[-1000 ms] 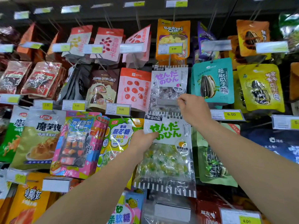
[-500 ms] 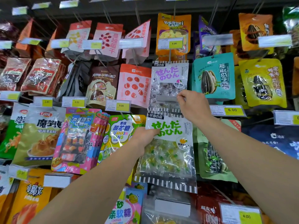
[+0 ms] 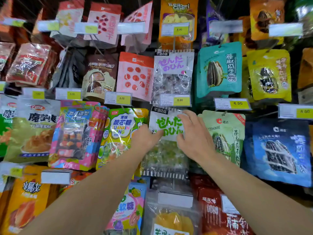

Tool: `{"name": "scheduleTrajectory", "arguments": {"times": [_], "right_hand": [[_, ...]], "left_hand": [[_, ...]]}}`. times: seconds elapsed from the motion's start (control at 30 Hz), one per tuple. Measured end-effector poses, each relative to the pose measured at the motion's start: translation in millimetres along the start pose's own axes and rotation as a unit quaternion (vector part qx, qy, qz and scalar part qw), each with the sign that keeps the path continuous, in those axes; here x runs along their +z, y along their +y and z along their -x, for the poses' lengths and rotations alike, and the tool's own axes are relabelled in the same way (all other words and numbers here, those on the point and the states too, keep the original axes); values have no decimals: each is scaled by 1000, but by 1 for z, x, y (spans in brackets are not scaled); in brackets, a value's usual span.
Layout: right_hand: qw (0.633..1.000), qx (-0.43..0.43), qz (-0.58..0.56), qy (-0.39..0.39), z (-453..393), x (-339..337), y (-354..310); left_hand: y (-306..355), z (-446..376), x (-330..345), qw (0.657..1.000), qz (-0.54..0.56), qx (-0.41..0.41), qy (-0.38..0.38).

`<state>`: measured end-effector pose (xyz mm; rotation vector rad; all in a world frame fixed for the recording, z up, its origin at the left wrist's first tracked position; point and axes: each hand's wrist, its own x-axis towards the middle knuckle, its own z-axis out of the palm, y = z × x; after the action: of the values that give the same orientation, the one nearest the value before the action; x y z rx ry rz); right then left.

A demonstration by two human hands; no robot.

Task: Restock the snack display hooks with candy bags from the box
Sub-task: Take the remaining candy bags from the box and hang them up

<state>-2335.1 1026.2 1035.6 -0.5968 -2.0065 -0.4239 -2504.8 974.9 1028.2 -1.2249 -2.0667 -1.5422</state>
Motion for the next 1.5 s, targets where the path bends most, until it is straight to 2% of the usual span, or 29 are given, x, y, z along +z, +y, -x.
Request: {"name": "scheduleTrajectory", "arguments": {"times": [0.1, 0.2, 0.37, 0.57, 0.77, 0.9, 1.1, 1.5], "right_hand": [[999, 8, 20, -44, 15, 8, -5], [995, 23, 38, -89, 26, 11, -18], [987, 44, 71, -135, 53, 14, -48], [978, 98, 77, -169, 112, 26, -106], [953, 161, 60, -251, 204, 42, -169], [935, 183, 40, -300, 273, 45, -214], [899, 205, 0, -386, 366, 28, -298], [834, 198, -107, -504, 527, -15, -494]], "left_hand": [[-6, 3, -3, 999, -18, 20, 19], [-15, 7, -12, 999, -22, 41, 7], [-33, 31, -30, 996, 47, 70, -23], [-88, 90, -56, 984, 110, 103, -98], [-180, 184, -92, 967, 38, 110, -229], [-234, 247, -126, 957, -15, 58, -284], [-302, 345, -181, 943, -33, -26, -330], [-385, 540, -366, 903, -117, -155, -383]]}}
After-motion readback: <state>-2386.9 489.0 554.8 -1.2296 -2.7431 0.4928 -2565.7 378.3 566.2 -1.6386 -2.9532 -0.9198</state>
